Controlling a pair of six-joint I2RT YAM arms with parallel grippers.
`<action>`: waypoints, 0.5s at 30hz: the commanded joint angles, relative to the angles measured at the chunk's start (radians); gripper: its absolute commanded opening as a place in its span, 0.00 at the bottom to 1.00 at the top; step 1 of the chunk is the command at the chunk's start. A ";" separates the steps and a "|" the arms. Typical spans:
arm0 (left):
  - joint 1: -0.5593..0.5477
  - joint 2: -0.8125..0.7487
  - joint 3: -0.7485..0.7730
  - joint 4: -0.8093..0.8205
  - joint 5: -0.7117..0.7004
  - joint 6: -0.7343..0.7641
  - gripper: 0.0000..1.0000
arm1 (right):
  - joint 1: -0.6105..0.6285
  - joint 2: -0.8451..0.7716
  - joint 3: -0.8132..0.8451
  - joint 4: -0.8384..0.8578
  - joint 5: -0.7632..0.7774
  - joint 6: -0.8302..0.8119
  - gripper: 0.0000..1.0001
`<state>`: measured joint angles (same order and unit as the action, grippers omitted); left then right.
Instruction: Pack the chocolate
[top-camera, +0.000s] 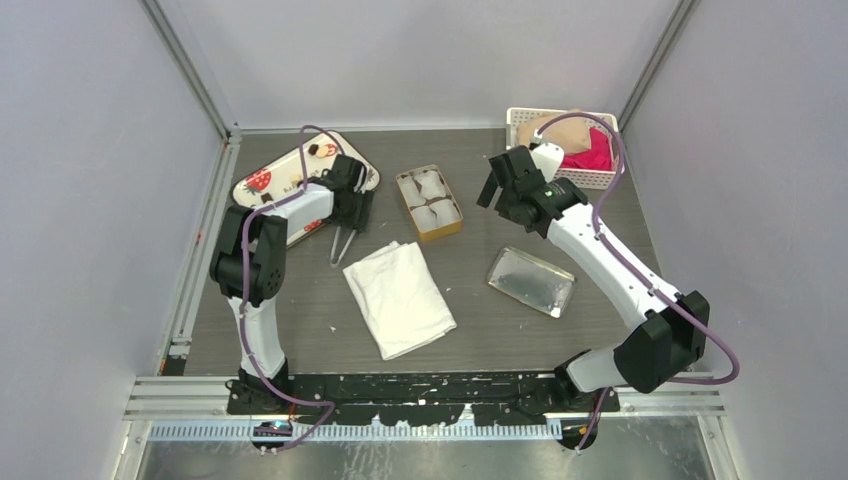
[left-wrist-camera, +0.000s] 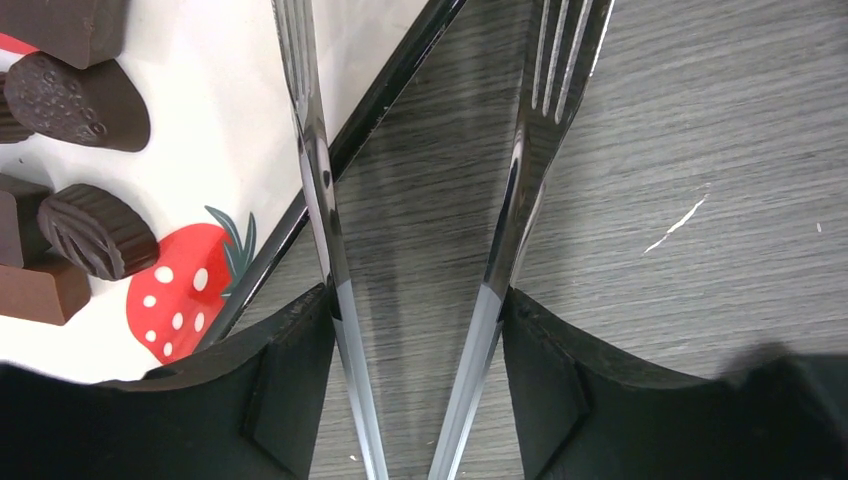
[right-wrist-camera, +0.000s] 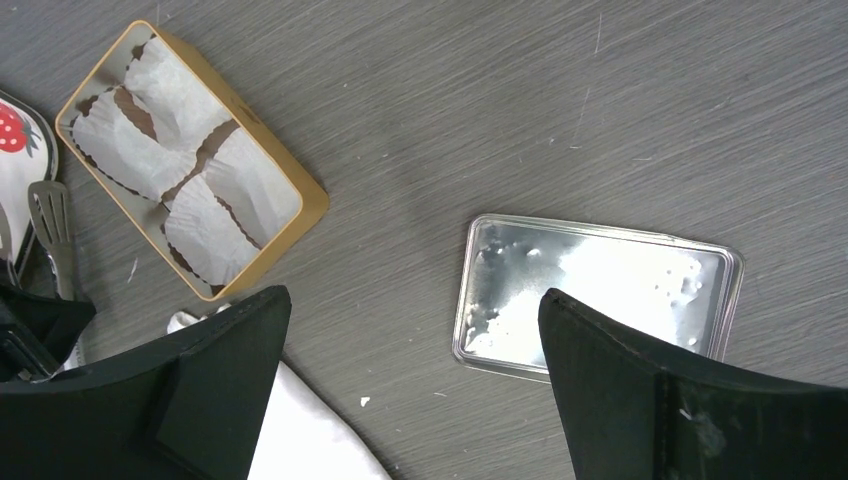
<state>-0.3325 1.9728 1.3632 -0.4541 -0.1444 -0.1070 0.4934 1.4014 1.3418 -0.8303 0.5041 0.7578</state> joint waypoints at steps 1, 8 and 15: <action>0.004 0.010 0.025 -0.017 -0.004 -0.020 0.59 | -0.007 0.001 0.050 0.041 0.003 -0.006 1.00; 0.006 0.012 0.050 -0.024 -0.013 -0.013 0.24 | -0.007 0.023 0.069 0.043 -0.011 -0.015 1.00; 0.006 -0.142 0.121 -0.117 0.054 -0.008 0.03 | -0.008 0.025 0.072 0.046 -0.006 -0.019 1.00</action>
<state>-0.3317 1.9709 1.4063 -0.5297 -0.1280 -0.1192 0.4923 1.4315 1.3689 -0.8173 0.4911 0.7509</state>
